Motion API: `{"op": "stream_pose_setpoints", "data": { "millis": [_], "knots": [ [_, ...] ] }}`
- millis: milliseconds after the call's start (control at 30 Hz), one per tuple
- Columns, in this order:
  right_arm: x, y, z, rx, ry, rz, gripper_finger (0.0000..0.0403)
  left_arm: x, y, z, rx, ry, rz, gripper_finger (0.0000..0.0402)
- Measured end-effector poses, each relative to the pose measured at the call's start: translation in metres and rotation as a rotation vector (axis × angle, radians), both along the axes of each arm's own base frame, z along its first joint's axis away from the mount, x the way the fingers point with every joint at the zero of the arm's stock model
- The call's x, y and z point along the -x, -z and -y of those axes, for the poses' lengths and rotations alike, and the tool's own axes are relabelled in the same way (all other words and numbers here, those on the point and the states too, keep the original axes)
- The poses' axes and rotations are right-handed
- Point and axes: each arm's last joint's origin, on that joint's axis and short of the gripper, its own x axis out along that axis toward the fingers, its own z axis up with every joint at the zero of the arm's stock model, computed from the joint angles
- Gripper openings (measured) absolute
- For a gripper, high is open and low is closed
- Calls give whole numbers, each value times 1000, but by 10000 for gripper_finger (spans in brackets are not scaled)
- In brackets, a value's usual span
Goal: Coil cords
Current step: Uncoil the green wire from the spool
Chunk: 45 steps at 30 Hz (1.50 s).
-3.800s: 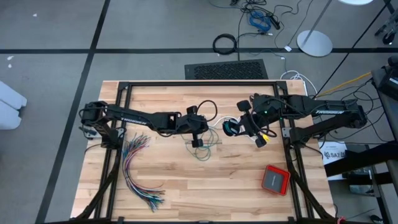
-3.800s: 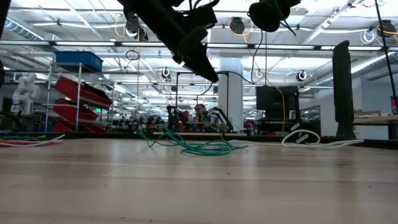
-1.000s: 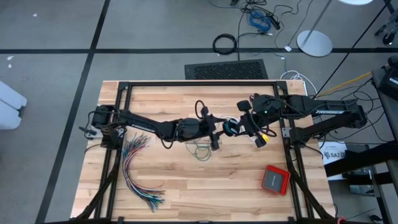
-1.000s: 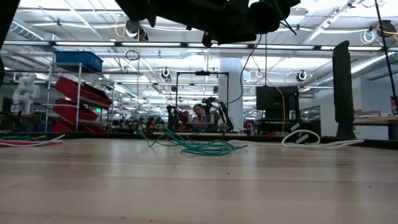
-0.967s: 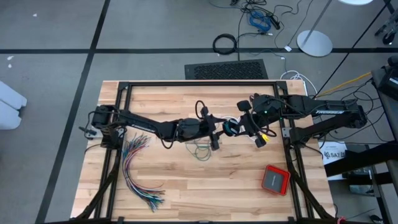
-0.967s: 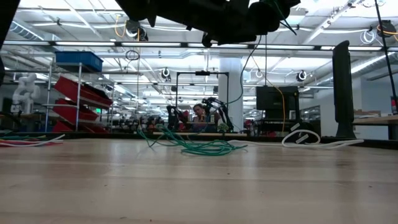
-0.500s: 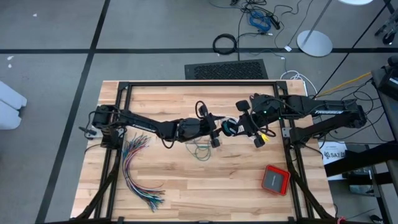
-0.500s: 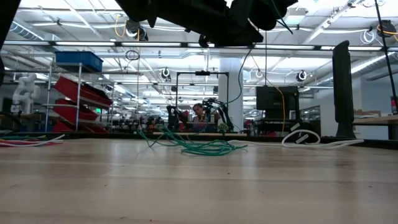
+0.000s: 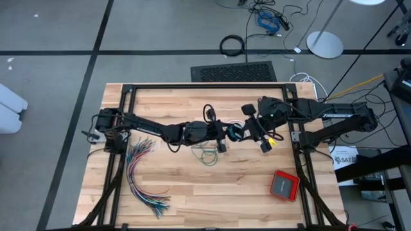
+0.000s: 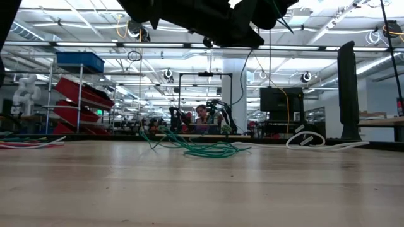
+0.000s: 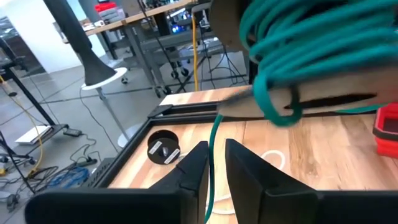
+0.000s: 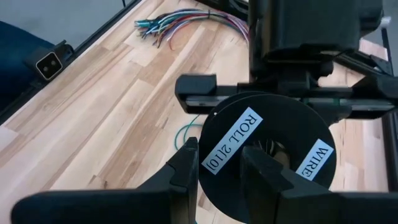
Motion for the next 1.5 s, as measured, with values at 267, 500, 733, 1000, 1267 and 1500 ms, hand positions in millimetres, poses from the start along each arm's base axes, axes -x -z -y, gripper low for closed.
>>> {"op": "stream_pose_setpoints", "data": {
  "millis": [267, 500, 733, 1000, 1267, 1500],
  "knots": [
    [0, 1, 0, -17, 13, -12, 78, 0, 1, -3, -34, -50, -15, 34],
    [3, 4, 0, -24, 21, -57, 78, 6, -9, 2, -114, -82, -42, 5],
    [5, 6, 0, -34, 34, -90, 78, 25, -37, 7, -176, -157, -62, 2],
    [6, 8, 10, 142, 259, -114, 78, 38, -51, 33, -145, -16, -62, 1],
    [-7, -9, 2, 149, 129, 124, 78, 29, -17, 30, -80, 0, -215, 0],
    [-2, -6, -17, -84, -168, 64, 78, 29, -9, 6, -82, -119, -284, 0]
  ]
}}
